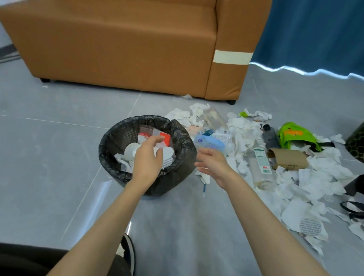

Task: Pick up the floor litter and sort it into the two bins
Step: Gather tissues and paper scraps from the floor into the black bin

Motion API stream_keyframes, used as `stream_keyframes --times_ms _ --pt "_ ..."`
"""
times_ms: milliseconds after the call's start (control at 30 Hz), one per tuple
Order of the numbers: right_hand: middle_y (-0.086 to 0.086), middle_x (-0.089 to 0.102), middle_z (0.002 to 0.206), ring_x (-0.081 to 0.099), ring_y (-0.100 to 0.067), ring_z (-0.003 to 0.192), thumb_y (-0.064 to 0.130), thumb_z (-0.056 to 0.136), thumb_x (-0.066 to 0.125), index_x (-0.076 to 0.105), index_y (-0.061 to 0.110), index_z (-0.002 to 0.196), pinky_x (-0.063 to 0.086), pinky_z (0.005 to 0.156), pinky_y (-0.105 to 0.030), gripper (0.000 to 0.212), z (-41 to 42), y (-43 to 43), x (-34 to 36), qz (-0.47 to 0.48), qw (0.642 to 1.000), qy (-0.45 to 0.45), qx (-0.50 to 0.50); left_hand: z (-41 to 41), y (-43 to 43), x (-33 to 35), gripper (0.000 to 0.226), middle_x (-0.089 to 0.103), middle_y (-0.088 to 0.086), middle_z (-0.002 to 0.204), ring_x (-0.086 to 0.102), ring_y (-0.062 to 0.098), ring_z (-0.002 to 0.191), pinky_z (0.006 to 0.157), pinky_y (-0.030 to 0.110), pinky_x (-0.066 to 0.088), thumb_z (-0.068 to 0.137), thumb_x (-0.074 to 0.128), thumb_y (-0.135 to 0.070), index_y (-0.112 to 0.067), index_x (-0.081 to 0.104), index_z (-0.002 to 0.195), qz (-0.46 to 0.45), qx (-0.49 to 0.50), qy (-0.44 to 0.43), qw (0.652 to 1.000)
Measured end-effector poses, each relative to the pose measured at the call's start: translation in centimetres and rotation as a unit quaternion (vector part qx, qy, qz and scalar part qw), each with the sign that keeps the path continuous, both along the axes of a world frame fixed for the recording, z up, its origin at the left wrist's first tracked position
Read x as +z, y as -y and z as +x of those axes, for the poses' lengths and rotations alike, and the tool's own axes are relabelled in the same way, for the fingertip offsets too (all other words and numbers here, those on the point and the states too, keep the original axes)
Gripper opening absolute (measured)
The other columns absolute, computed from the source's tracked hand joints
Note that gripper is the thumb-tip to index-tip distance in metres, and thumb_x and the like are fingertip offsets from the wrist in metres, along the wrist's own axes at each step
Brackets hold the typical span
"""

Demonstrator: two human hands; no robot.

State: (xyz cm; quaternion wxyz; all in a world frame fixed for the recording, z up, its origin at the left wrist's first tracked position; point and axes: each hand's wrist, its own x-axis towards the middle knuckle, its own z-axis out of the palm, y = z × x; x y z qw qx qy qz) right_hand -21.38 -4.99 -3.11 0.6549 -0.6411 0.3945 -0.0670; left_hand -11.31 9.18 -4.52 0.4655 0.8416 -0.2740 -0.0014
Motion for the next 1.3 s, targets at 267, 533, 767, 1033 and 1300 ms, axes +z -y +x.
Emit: stream_keyframes --times_ms 267,533,767,1033,1300 --pt "-0.006 0.055 0.086 0.051 -0.016 0.072 0.004 0.089 0.051 0.055 0.008 0.122 0.044 0.061 -0.023 0.033 -9.1 6.0 -5.2 -0.003 0.99 -0.078 -0.117 -5.5 6.7 -2.2 0.038 0.062 0.0 0.122 0.06 0.014 0.106 0.095 0.025 0.046 0.089 0.048 -0.001 -0.012 0.056 0.125 0.008 -0.151 -0.042 0.988" --pt "-0.015 0.037 0.141 0.038 -0.034 0.127 0.017 0.091 0.051 0.033 0.017 0.141 0.031 0.105 -0.036 0.053 -16.9 10.9 -11.9 -0.193 0.936 -0.288 -0.063 -9.3 11.8 -9.0 0.038 0.059 0.005 0.124 0.06 0.021 0.1 0.086 0.016 0.038 0.089 0.048 -0.001 -0.01 0.055 0.125 0.141 -0.236 -0.082 0.958" --pt "-0.001 -0.001 0.158 0.004 -0.04 0.142 0.039 0.093 0.05 0.016 0.033 0.148 0.013 0.114 -0.051 0.064 -18.1 14.1 -14.6 -0.21 0.896 -0.39 0.033 -10.3 15.1 -12.8 0.045 0.047 0.012 0.136 0.046 0.026 0.125 0.106 0.028 0.03 0.09 0.051 -0.006 -0.011 0.047 0.134 0.23 -0.287 -0.067 0.927" --pt "0.0 -0.001 0.158 0.007 -0.041 0.142 0.049 0.088 0.049 0.004 0.038 0.148 0.014 0.113 -0.053 0.075 -18.2 15.8 -18.0 -0.185 0.892 -0.405 0.074 -8.3 17.4 -15.1 0.065 0.002 0.011 0.158 -0.001 0.033 0.145 0.119 0.042 0.008 0.091 0.048 -0.02 -0.027 0.02 0.148 0.337 -0.259 -0.039 0.904" --pt "0.003 0.015 0.154 0.019 -0.034 0.135 0.045 0.088 0.051 0.025 0.032 0.145 0.028 0.108 -0.051 0.063 -16.6 13.0 -18.2 -0.313 0.859 -0.376 0.152 -4.9 17.4 -16.6 0.064 -0.003 0.012 0.158 -0.007 0.04 0.143 0.116 0.048 0.008 0.093 0.044 -0.039 -0.036 0.012 0.148 0.471 -0.234 -0.071 0.848"
